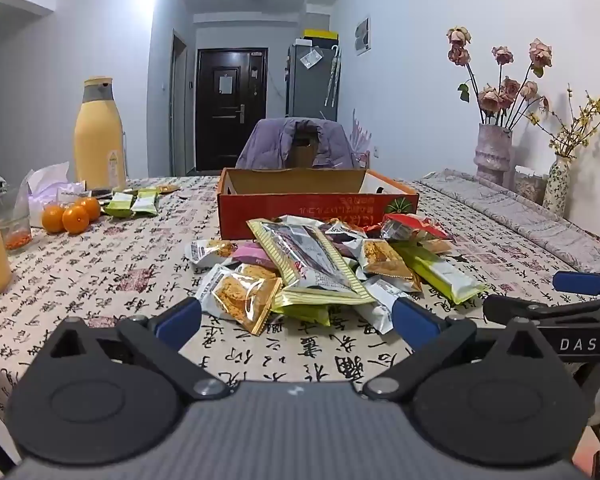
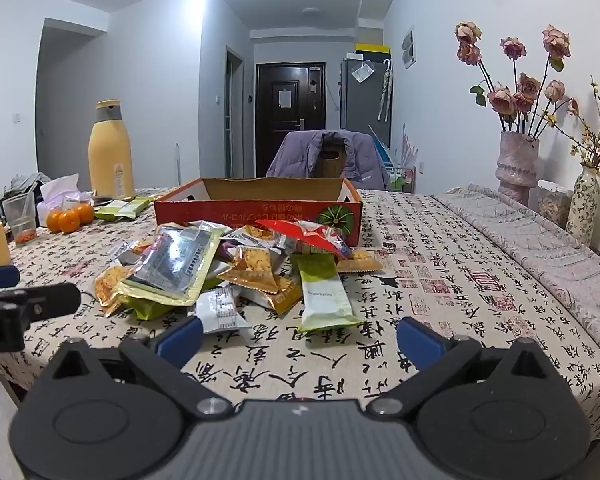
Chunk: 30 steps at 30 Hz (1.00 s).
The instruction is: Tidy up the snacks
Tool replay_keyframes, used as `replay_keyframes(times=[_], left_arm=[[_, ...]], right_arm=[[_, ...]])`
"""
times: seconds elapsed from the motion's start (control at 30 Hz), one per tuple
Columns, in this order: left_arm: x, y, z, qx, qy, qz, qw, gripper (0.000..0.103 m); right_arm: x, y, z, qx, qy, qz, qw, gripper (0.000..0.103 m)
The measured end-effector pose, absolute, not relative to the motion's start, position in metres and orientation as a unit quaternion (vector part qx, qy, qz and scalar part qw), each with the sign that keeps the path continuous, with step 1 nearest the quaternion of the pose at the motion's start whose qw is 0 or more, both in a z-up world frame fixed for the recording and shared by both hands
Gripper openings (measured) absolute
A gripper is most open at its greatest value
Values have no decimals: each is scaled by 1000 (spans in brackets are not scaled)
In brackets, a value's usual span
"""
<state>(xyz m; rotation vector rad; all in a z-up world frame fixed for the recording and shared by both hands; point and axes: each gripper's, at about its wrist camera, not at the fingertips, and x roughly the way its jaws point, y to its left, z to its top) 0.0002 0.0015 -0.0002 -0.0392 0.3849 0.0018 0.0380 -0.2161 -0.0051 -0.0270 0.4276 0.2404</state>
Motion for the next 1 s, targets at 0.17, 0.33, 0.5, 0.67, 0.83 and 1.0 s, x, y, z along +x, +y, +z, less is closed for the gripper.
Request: replay_keyframes(times=[0.17, 0.33, 0.5, 0.67, 0.83, 1.0], left_arm=[[3, 2, -1, -20, 203, 16, 979, 103], [5, 7, -3, -31, 200, 20, 979, 103], [3, 7, -3, -31, 198, 21, 979, 103], [4, 6, -3, -32, 200, 22, 979, 103], [3, 6, -2, -32, 196, 21, 980, 103], [-1, 6, 0, -35, 185, 21, 982, 103]], right_arm=[[38, -216, -6, -10, 208, 120, 971, 103], [38, -217, -5, -10, 209, 121, 970, 103], [38, -218, -5, -10, 209, 121, 970, 103], [37, -215, -5, -11, 210, 123, 970, 103], [37, -215, -5, -11, 210, 123, 970, 103], [37, -215, -6, -11, 211, 123, 970, 103]])
